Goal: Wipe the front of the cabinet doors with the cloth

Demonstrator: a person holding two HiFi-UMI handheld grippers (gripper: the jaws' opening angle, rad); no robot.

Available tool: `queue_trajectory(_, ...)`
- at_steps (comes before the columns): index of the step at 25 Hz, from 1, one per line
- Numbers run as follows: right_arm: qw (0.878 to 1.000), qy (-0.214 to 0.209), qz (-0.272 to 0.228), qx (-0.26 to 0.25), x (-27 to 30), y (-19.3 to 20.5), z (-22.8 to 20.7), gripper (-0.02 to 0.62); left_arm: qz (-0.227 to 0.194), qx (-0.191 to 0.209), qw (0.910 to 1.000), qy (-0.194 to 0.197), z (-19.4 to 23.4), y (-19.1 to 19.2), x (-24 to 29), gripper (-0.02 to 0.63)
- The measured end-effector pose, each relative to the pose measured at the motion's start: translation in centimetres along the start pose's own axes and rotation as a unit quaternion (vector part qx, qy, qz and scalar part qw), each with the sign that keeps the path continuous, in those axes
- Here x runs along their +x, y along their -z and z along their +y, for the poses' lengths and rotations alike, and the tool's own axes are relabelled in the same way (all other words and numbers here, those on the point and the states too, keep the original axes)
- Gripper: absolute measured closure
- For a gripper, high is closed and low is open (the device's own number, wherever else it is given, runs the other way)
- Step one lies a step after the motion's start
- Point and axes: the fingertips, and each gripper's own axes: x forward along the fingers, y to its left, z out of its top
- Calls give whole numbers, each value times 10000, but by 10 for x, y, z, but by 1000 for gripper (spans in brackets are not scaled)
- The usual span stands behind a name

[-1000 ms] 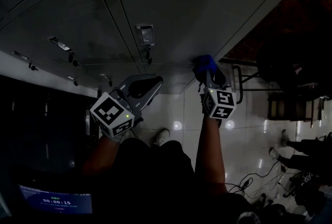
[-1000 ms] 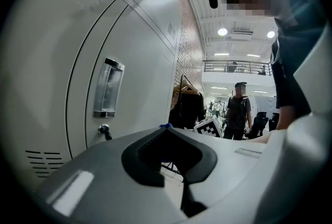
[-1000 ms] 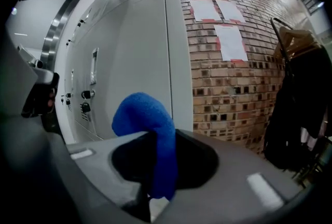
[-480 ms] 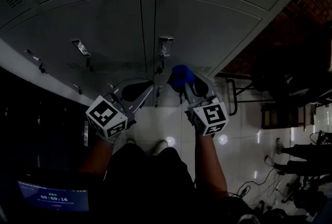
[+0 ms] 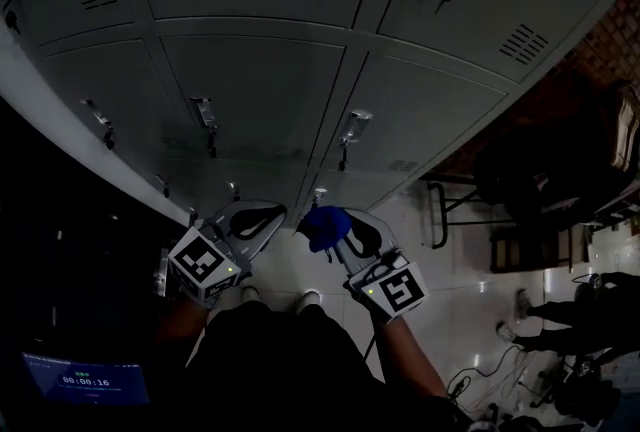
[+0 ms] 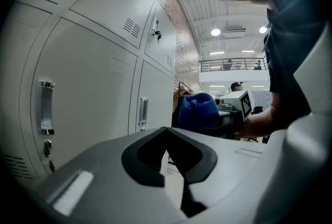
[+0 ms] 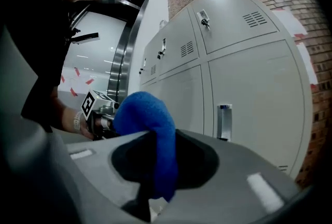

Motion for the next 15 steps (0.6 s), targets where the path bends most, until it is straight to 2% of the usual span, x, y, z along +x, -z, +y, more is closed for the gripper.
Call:
queue_trajectory(5,9999,-141,57,44,0,6,32,517,30,-178,9998,-126,3,11,-33,604)
queue_trajectory(10,9996,-253,120,41,6,3,59,517,111,-273,9996,3,-5,24,-50,604)
queue_trajectory(15,9993,-351,83,38,14,-1,71,517,90,-261,9996,47,-9,19,-54,604)
